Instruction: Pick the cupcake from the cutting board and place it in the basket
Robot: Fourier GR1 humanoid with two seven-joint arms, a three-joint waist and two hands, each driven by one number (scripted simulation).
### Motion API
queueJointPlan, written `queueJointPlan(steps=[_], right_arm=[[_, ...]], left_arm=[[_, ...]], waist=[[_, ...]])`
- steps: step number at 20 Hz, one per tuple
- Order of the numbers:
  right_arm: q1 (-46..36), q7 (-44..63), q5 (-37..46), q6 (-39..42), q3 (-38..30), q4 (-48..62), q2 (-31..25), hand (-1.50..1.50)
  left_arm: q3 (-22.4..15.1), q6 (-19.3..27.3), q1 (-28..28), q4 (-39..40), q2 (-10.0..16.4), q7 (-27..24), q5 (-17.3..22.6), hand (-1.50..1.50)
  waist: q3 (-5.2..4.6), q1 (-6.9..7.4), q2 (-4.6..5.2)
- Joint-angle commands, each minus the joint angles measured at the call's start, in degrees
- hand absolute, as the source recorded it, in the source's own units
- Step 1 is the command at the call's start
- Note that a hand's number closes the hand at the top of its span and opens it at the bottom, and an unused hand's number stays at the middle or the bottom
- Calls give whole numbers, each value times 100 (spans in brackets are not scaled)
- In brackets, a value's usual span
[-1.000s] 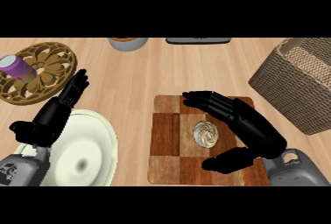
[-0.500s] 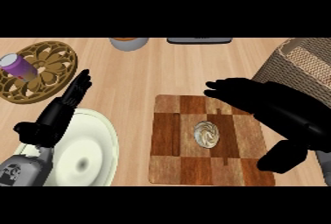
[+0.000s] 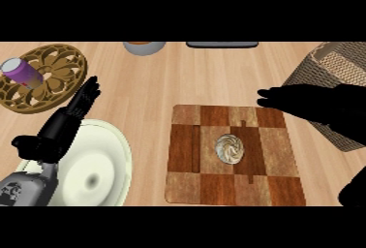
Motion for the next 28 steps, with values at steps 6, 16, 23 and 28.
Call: queueJointPlan(steps=[6,16,23,28], right_arm=[[920,-701,942,101,-410,-188,542,-150],[1184,-2177,2817,-1103,423,1170,1558,-150],[1420,-2510,3831,-1857,822,1491,2108,-150],[1424,-3277,4192,-2016,724,2050,2166,-150]], left_arm=[[363,-409,-7,2,-177,78,-80,0],[361,-436,205,-18,-447,-168,-519,0],[601,-599,67,-239,-594,210,-575,0],[898,-859,225,-374,-558,298,-575,0]], waist=[[7,13,15],[9,78,29],[6,34,14],[6,38,13]])
